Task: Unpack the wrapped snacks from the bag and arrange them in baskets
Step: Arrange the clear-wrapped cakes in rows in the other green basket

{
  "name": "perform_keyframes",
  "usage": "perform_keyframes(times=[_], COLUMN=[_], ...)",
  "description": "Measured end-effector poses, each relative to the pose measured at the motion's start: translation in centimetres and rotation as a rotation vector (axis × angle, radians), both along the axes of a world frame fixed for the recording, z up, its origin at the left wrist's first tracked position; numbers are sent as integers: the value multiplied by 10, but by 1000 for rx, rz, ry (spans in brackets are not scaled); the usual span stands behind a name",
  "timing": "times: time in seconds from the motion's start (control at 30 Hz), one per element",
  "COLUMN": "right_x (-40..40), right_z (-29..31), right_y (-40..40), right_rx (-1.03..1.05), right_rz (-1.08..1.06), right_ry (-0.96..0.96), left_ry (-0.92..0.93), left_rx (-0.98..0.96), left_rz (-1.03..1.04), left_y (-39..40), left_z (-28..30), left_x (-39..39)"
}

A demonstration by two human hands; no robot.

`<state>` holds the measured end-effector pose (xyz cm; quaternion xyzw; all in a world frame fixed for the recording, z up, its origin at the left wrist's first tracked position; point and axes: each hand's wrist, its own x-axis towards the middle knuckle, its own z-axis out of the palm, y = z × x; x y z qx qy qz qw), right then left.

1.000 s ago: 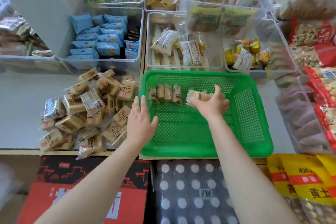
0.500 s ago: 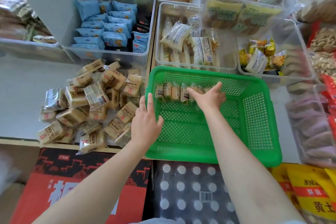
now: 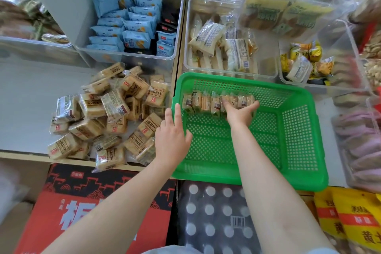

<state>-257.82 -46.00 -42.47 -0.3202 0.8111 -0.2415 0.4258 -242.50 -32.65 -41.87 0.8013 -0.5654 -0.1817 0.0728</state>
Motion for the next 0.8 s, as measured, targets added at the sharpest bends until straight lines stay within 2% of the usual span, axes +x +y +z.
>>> perform_keyframes(times=[0.1, 0.33, 0.47, 0.53, 0.63, 0.7, 0.8], right_x=[1, -8, -11, 0, 34, 69, 122], right_z=[0, 11, 17, 29, 59, 74, 62], right_y=[-3, 13, 40, 57, 96, 130, 172], right_rx=[30, 41, -18, -67, -269, -404, -430], right_rz=[71, 130, 122, 138, 189, 322, 763], right_ry=[73, 83, 63, 82, 78, 11, -7], left_ry=[-19, -10, 169, 269, 237, 178, 147], left_rx=[12, 33, 32, -41, -208, -201, -14], left_rz=[-5, -1, -29, -54, 39, 192, 318], left_y=[-1, -1, 0, 15, 70, 116, 167], left_z=[-2, -3, 6, 12, 6, -9, -30], left_x=[1, 1, 11, 30, 72, 102, 136])
